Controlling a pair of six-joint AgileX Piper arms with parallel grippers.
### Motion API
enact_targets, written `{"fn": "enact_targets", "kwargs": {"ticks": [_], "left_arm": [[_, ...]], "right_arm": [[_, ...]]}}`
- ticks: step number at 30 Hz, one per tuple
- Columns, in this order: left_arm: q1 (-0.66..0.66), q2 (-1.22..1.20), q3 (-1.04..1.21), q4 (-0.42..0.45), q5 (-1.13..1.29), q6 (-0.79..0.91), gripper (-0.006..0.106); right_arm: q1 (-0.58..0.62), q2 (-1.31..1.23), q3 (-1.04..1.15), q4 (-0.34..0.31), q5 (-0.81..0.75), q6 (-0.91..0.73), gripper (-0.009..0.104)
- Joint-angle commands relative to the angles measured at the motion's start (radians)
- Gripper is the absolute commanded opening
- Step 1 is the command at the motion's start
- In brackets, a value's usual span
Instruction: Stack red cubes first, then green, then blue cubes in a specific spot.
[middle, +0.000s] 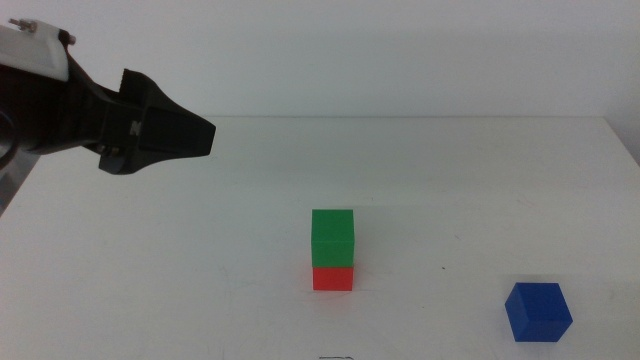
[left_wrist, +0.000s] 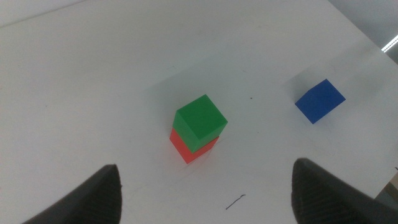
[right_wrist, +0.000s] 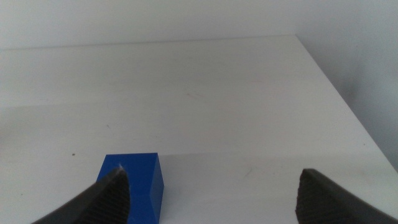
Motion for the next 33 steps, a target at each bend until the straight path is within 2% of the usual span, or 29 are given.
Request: {"fn": "enact_targets", "kwargs": {"ticks": [1,10,13,15,18,22,24,29,33], "left_arm": [[0.000,-0.015,-0.025,-0.053,-0.050,0.000,0.094],[0.000,-0.015,-0.025,-0.052,-0.050,0.000,0.094],[0.000,-0.015,-0.025,-0.052,-0.050,0.000,0.094],[0.000,-0.015,-0.025,-0.052,-0.050,0.000,0.094],[0.000,-0.015,-0.025,-0.052,-0.050,0.000,0.094],[0.000,-0.015,-0.025,-0.052,-0.050,0.000,0.094],[0.000,-0.015,-0.025,-0.052,-0.050,0.000,0.094],[0.000,-0.015,-0.025,-0.052,-0.050,0.000,0.094],[0.000,-0.015,-0.025,-0.052,-0.050,0.000,0.094]], "right_arm": [[-0.003,-0.012,-0.051,-0.012,-0.057,-0.009,0.080],[-0.003,0.237,-0.413,0.000,0.183,-0.009,0.080],[-0.003,0.346,-0.540,0.065,0.390,-0.014,0.080],[-0.003,0.429,-0.638,0.083,0.565,-0.039,0.080],[-0.003,0.564,-0.770,0.086,0.694,-0.056,0.080],[-0.003,0.762,-0.893,0.127,0.852,-0.053,0.080],[-0.003,0.839,-0.930,0.159,0.901,-0.053,0.080],[0.022,0.985,-0.948,0.257,0.879,-0.053,0.080],[0.129,1.084,-0.948,0.216,0.813,-0.039,0.080]]}}
